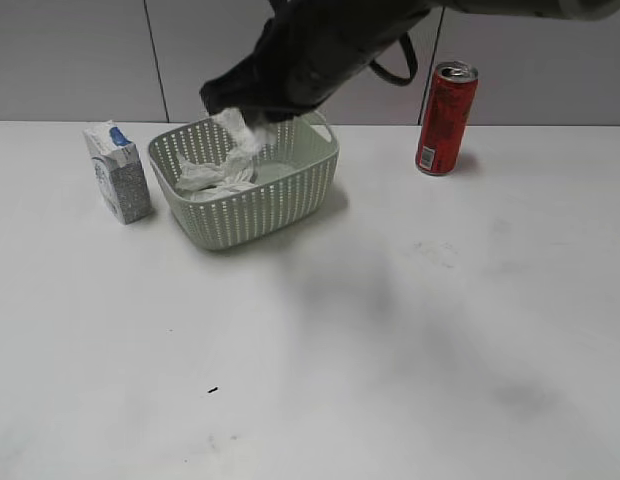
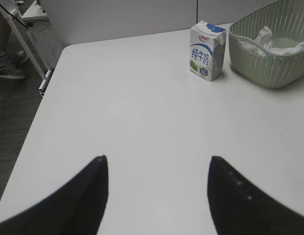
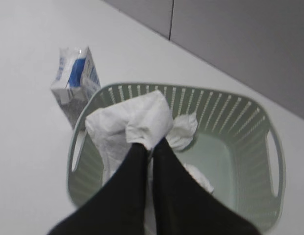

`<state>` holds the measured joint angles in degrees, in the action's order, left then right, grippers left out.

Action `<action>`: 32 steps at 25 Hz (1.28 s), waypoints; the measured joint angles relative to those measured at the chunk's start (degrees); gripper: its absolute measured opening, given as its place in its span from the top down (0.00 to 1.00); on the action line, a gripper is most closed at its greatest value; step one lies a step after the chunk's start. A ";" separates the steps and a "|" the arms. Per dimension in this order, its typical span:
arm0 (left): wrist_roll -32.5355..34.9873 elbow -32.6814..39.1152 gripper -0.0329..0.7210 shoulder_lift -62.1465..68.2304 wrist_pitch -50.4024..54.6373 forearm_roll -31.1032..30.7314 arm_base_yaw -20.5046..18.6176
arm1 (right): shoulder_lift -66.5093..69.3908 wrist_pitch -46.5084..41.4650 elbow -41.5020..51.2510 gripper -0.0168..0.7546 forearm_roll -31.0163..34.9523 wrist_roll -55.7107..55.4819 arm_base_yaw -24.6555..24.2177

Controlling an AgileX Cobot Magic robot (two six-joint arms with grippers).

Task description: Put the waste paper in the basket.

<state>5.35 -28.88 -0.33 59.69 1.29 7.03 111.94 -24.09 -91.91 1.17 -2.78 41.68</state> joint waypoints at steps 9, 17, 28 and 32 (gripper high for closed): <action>0.00 0.00 0.35 0.00 0.00 0.00 0.00 | 8.51 20.68 -0.18 0.80 -4.35 -0.21 -3.99; 0.00 0.00 0.38 0.00 0.00 0.00 0.00 | 15.38 24.09 -0.18 0.16 -4.44 -0.21 -4.43; 0.00 0.00 0.39 0.00 0.00 0.00 0.00 | 7.28 12.82 -0.72 0.13 -4.01 -0.21 -5.64; 0.00 0.00 0.39 0.00 0.00 0.00 0.00 | 3.84 -2.38 -4.48 0.15 -4.01 -0.21 -10.63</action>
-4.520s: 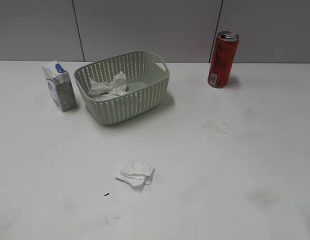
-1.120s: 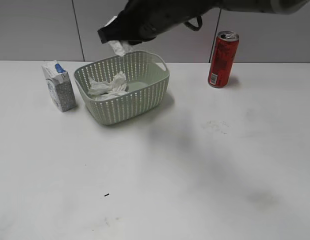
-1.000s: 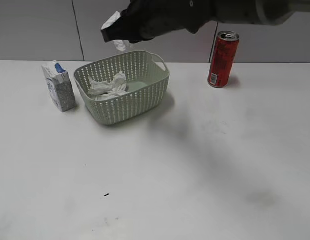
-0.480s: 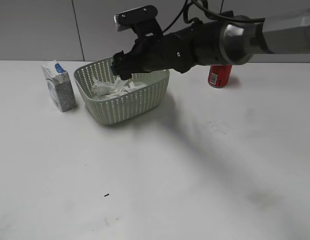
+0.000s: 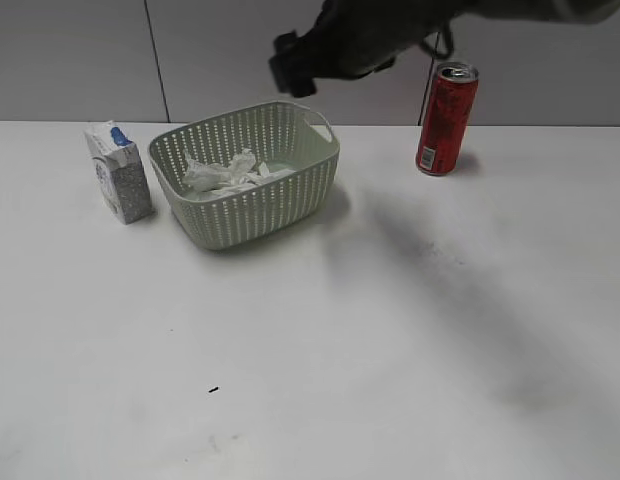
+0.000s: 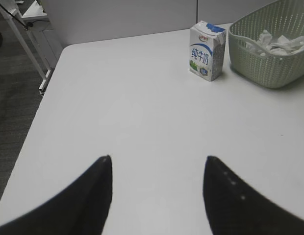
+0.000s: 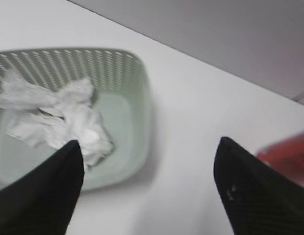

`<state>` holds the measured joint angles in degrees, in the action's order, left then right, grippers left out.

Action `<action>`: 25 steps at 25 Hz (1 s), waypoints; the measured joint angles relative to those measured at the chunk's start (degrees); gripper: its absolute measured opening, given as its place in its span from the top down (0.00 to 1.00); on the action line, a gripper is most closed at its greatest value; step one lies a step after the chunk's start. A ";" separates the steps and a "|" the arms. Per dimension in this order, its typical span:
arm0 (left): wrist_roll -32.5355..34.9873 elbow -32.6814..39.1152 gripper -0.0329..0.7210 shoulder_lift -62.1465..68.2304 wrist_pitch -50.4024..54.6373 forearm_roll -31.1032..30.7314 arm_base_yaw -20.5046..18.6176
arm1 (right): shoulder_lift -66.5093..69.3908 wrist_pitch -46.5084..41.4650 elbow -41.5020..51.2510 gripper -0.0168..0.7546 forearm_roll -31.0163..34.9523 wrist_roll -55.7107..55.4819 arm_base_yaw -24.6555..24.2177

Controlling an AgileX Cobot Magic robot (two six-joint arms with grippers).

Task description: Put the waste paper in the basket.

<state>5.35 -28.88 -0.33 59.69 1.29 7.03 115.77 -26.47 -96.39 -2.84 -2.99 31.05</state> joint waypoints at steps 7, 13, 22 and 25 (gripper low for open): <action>0.00 0.00 0.39 0.00 0.00 0.00 0.00 | -0.86 -22.16 -6.15 0.22 -0.42 0.00 -12.10; 0.00 0.00 0.41 0.00 0.00 0.00 0.00 | -0.86 -28.97 -6.26 0.22 -2.72 0.00 -19.54; 0.00 0.00 0.41 0.00 0.00 0.00 0.00 | -3.98 -41.60 -2.86 0.23 -5.05 2.38 -26.63; 0.00 0.00 0.41 0.00 0.00 0.00 0.00 | -9.60 -41.72 3.03 0.23 -4.28 2.99 -26.64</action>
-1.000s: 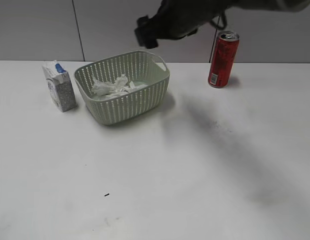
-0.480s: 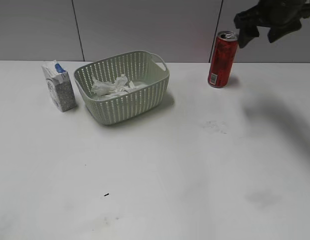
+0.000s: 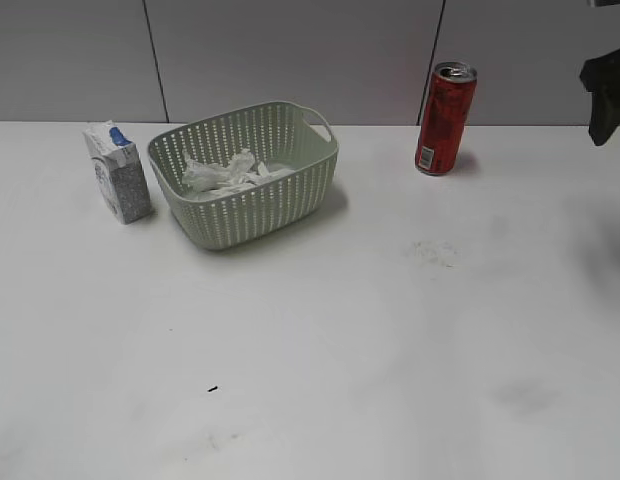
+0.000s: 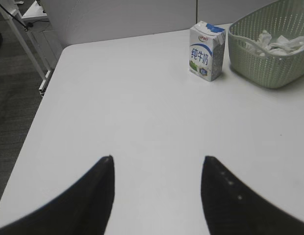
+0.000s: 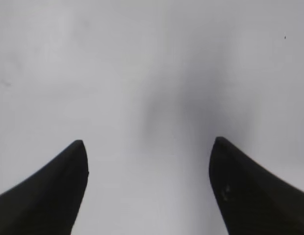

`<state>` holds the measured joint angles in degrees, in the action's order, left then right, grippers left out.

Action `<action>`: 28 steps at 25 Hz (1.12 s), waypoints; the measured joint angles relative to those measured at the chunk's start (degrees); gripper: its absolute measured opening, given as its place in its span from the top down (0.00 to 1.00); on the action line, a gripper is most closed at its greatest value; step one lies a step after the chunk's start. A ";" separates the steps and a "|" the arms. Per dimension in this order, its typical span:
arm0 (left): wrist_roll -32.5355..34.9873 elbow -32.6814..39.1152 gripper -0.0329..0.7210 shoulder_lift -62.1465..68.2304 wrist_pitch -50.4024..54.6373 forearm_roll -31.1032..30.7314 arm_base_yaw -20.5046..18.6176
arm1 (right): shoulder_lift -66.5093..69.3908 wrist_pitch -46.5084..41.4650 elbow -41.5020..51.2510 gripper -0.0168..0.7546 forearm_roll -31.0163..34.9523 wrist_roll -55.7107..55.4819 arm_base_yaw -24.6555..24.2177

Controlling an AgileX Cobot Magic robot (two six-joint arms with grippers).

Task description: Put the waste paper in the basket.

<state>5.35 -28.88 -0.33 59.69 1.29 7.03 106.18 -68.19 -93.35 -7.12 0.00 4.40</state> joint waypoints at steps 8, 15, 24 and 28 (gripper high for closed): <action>0.00 0.00 0.45 0.00 0.00 0.00 0.00 | -23.23 7.51 25.53 0.23 3.46 1.15 0.00; 0.00 0.00 0.48 0.00 0.00 0.00 0.00 | -42.81 17.59 47.59 0.23 7.42 1.34 0.00; 0.00 0.00 0.55 0.00 0.00 0.00 0.00 | -62.41 19.65 67.01 0.23 7.66 1.39 0.00; 0.00 0.00 0.57 0.00 0.00 0.00 0.00 | -71.46 19.50 67.25 0.23 8.85 1.39 0.00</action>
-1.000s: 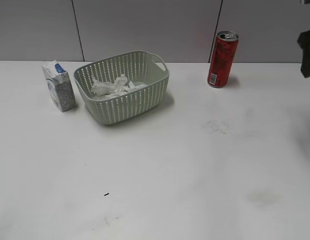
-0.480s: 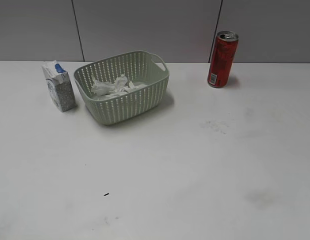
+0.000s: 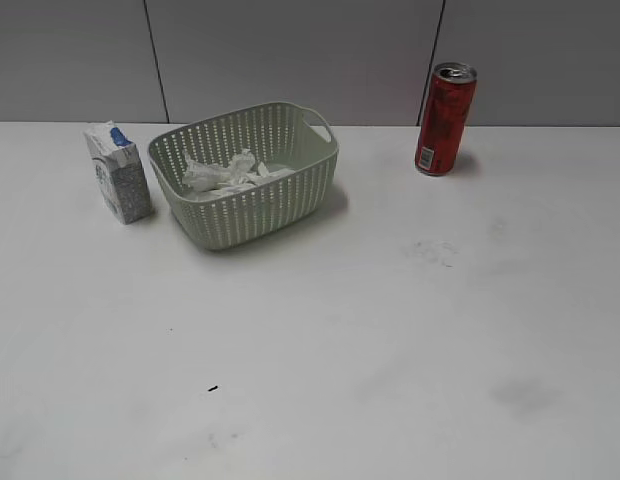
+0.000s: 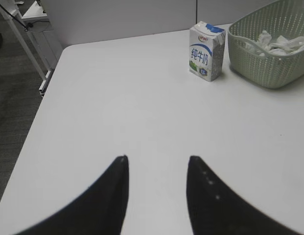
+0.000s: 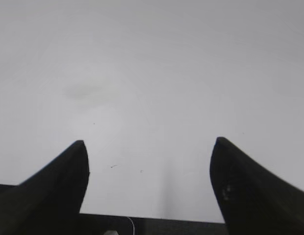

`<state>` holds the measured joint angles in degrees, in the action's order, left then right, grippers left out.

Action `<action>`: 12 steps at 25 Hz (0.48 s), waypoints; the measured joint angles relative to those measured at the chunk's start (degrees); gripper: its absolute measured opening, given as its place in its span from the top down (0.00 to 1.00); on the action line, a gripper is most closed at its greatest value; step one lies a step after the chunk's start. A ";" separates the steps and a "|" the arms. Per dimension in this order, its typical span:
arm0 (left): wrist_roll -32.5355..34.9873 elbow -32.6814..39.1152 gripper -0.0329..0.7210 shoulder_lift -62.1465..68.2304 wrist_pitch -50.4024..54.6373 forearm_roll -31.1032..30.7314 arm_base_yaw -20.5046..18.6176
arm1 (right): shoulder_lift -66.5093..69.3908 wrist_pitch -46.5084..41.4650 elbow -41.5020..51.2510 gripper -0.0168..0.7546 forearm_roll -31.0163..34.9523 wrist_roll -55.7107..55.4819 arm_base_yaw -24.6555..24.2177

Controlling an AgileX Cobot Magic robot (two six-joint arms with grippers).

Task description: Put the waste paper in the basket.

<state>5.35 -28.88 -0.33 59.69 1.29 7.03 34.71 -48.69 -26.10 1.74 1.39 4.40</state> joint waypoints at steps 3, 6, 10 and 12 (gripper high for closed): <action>0.00 0.00 0.58 0.00 0.00 0.00 0.00 | -6.31 -2.27 0.27 0.23 0.94 0.00 0.00; 0.00 0.00 0.59 0.00 0.00 0.00 0.00 | -12.29 -4.59 1.52 0.23 1.05 0.78 0.00; 0.00 0.00 0.62 0.00 0.00 0.00 0.00 | -19.62 -4.94 1.70 0.23 1.11 1.12 0.00; 0.00 0.00 0.63 0.00 0.00 0.00 0.00 | -22.93 -5.07 1.70 0.23 1.11 1.17 0.00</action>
<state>5.35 -28.88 -0.33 59.69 1.29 7.03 11.79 -53.76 -24.40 2.85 2.56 4.40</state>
